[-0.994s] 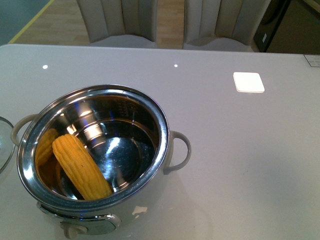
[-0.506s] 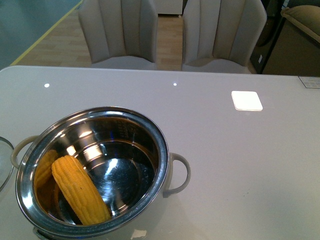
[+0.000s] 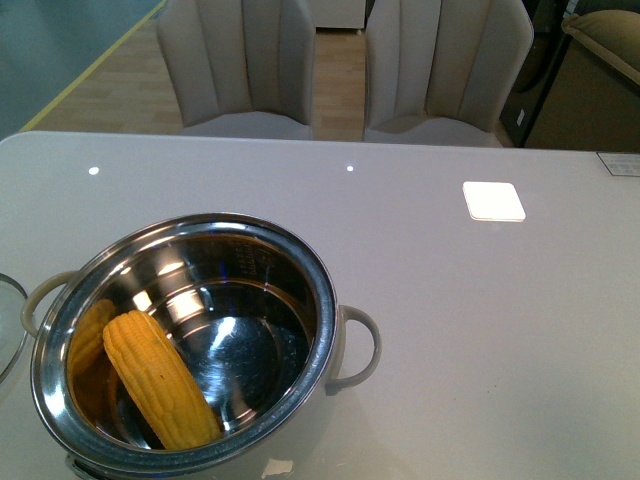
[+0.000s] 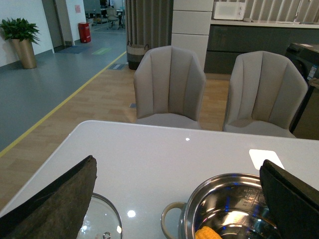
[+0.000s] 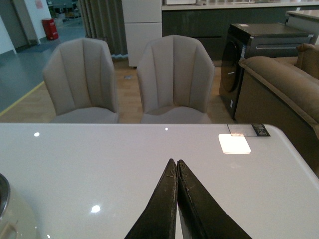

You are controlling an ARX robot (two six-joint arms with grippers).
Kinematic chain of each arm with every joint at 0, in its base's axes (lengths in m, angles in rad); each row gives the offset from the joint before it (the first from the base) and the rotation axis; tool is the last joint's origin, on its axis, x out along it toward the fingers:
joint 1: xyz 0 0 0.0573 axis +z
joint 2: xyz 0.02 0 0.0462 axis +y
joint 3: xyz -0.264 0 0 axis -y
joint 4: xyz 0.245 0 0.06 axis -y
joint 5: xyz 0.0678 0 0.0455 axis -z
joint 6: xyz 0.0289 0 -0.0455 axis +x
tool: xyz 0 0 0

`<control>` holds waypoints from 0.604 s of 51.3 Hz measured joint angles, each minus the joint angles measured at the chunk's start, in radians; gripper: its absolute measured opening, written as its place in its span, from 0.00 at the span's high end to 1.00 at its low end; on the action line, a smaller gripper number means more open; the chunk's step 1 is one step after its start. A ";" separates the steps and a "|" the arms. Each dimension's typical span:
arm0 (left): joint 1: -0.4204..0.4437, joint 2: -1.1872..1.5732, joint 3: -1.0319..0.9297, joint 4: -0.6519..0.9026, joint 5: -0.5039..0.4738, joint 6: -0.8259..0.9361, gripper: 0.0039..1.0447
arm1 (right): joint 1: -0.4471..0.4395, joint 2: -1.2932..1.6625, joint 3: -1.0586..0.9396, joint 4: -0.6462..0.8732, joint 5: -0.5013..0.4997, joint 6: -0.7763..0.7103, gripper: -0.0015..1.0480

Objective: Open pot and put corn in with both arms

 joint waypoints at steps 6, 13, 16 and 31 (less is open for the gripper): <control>0.000 0.000 0.000 0.000 0.000 0.000 0.07 | 0.000 -0.027 0.000 -0.027 0.000 0.000 0.98; 0.000 0.000 0.000 0.000 0.000 0.000 0.07 | 0.000 -0.126 0.000 -0.157 -0.003 0.000 0.98; 0.000 0.000 0.000 0.000 0.000 0.000 0.07 | 0.001 -0.190 0.000 -0.208 0.000 0.000 0.98; 0.000 0.000 0.000 0.000 0.000 0.000 0.07 | 0.002 -0.210 0.000 -0.216 0.000 0.000 0.98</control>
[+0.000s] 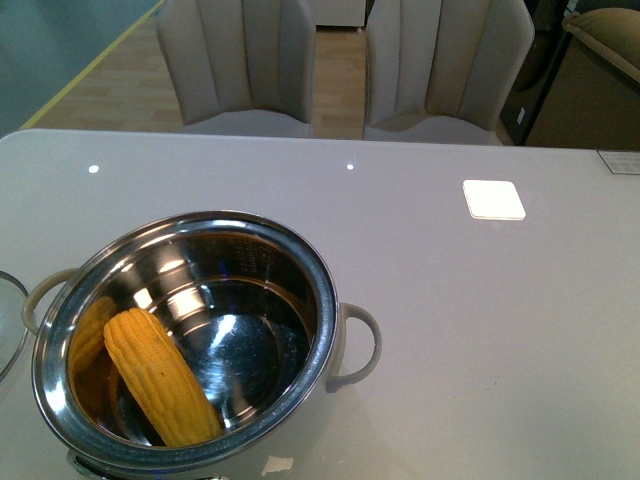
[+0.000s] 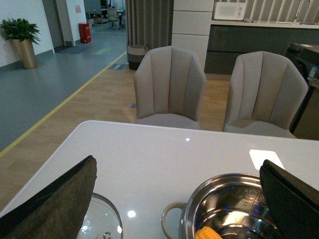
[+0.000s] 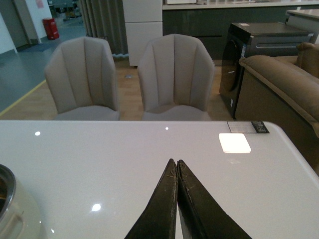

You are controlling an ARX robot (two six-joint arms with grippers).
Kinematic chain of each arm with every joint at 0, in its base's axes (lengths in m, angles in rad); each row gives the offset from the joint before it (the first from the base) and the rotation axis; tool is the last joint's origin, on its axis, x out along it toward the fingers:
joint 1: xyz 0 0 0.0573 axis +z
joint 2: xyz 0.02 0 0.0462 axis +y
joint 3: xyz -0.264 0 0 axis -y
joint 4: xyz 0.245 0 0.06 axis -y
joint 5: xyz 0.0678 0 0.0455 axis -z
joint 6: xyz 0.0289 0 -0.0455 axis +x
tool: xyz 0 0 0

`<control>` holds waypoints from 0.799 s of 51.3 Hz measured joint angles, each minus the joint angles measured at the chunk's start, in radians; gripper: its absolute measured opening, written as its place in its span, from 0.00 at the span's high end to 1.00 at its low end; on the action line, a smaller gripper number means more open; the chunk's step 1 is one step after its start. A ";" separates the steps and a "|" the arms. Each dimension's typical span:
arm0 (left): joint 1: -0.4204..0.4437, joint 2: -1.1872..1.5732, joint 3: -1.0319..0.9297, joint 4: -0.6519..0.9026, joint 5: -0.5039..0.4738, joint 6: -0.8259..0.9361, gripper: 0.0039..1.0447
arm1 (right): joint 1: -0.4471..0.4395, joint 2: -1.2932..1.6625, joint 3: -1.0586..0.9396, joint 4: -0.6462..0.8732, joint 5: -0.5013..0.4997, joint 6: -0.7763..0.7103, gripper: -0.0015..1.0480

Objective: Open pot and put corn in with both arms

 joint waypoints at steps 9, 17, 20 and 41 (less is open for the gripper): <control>0.000 0.000 0.000 0.000 0.000 0.000 0.07 | 0.000 0.000 0.000 0.000 0.000 -0.002 0.77; 0.000 0.000 0.000 0.000 0.000 0.000 0.07 | 0.000 0.000 0.000 0.000 0.000 -0.002 0.55; 0.000 0.000 0.000 0.000 0.000 0.000 0.07 | 0.000 0.000 0.000 0.000 0.000 -0.002 0.42; 0.000 0.000 0.000 0.000 0.000 0.000 0.07 | 0.000 0.000 0.000 0.000 0.000 -0.002 0.09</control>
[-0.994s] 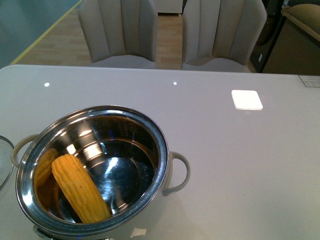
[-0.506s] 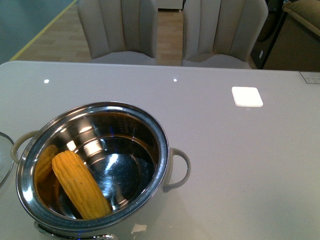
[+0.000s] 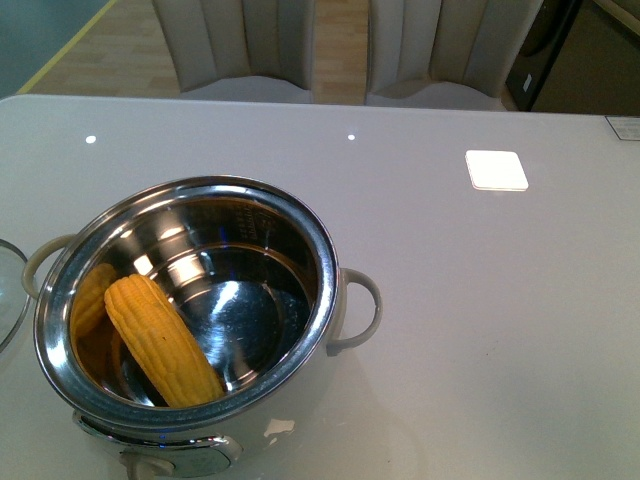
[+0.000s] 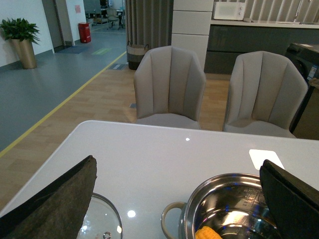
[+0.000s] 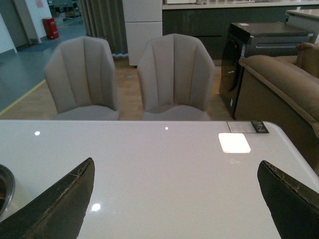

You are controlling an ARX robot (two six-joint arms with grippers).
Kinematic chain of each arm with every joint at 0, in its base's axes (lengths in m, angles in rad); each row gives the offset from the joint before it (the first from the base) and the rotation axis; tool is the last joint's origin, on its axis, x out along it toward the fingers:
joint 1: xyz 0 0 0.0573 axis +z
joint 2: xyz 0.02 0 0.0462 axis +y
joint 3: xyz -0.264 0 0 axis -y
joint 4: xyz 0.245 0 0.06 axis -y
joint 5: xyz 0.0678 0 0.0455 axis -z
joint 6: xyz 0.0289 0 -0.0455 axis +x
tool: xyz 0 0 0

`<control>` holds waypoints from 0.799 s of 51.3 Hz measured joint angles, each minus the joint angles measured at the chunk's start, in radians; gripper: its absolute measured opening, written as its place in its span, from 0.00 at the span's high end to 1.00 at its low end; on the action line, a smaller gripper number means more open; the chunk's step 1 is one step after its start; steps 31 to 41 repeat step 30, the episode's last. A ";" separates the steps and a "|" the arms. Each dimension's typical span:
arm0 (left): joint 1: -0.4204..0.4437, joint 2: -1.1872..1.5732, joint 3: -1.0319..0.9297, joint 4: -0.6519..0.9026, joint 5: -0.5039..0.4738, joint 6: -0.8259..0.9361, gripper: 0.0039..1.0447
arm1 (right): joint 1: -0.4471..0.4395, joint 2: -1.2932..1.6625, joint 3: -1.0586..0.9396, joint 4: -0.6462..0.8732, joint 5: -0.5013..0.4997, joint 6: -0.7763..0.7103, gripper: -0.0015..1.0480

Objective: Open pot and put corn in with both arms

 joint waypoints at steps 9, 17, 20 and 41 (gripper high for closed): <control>0.000 0.000 0.000 0.000 0.000 0.000 0.07 | 0.000 0.000 0.000 0.000 0.000 0.000 0.09; 0.000 0.000 0.000 0.000 0.000 0.000 0.07 | 0.000 0.000 0.000 0.000 0.000 0.000 0.09; 0.000 0.000 0.000 0.000 0.000 0.000 0.07 | 0.000 0.000 0.000 0.000 0.000 0.000 0.09; 0.000 0.000 0.000 0.000 0.000 0.000 0.07 | 0.000 0.000 0.000 0.000 0.000 0.000 0.09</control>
